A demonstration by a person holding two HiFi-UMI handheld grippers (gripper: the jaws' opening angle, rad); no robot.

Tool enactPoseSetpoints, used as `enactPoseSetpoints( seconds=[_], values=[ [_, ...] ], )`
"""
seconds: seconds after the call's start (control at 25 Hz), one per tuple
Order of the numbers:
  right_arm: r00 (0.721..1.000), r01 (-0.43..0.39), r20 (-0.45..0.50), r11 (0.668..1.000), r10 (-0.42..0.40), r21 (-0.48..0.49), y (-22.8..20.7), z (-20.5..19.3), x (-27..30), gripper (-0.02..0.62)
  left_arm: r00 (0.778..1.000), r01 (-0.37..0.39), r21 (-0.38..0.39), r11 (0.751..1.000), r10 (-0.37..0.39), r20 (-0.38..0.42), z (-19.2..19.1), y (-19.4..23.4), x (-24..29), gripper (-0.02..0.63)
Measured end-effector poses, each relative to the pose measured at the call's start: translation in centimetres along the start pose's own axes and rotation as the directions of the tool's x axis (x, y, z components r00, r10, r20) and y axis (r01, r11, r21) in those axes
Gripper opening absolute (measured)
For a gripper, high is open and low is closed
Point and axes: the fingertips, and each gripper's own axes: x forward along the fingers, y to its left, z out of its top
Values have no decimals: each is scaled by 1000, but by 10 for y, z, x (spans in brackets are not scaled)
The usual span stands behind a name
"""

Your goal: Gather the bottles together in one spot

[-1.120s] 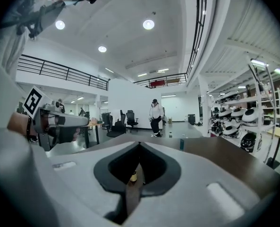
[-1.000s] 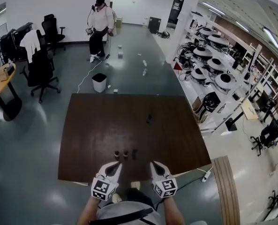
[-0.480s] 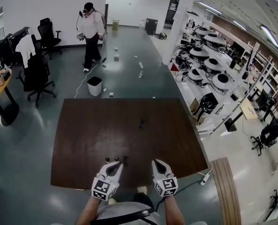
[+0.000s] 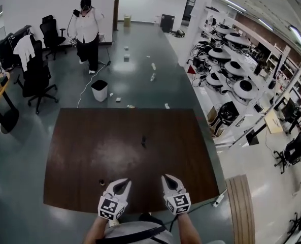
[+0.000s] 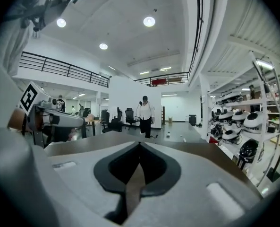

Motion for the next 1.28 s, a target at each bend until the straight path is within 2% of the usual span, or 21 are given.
enactPoseSetpoints(
  seconds=[0.36, 0.76, 0.96, 1.28],
  values=[
    [988, -151, -10, 988, 151, -25, -38, 3, 52, 2, 991, -134, -46, 990, 134, -4, 2, 8, 50, 2],
    [964, -266, -22, 964, 265, -23, -48, -6, 106, 2, 956, -293, -73, 953, 291, -38, -8, 45, 71, 2],
    [952, -304, -39, 953, 304, -6, -52, -14, 134, 2, 944, -329, -81, 941, 324, -68, -15, 61, 82, 2],
    [945, -320, -80, 947, 318, -8, -58, -42, 175, 2, 930, -362, -114, 925, 349, -115, -32, 78, 98, 0]
  ],
)
